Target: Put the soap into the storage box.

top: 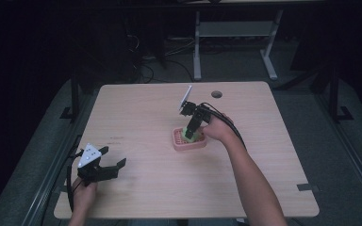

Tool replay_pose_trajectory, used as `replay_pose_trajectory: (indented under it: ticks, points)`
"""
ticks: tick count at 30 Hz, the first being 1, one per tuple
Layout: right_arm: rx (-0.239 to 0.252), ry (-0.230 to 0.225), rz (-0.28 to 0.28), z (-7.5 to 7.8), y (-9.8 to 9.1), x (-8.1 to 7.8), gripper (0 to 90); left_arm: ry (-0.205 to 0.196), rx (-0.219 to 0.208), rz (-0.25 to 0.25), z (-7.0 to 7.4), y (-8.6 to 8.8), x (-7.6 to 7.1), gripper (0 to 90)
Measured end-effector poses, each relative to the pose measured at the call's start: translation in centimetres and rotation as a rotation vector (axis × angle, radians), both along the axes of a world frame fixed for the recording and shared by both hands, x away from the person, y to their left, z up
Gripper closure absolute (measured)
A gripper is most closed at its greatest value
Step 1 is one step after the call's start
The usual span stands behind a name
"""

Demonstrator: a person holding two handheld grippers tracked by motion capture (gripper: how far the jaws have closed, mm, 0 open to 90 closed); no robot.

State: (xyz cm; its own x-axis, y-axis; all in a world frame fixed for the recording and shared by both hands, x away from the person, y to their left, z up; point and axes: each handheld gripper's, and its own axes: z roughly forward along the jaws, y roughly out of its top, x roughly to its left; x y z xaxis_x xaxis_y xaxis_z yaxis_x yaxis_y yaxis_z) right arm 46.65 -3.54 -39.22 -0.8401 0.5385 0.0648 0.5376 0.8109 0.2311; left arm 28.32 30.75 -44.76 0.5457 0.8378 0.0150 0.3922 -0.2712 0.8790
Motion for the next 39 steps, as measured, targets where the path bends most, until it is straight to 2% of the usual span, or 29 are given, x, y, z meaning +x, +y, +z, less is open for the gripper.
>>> replay_pose_trajectory:
  ticks: [20,39]
  points:
    - [0.043,0.004,-0.029,0.9,-2.8,-1.0,27.7,0.005,0.004,0.0,-0.1,-0.2,0.0,14.1]
    - [0.077,-0.016,-0.065,1.3,-6.1,-2.0,27.8,0.003,0.013,-0.01,-0.1,-0.3,-0.1,14.1]
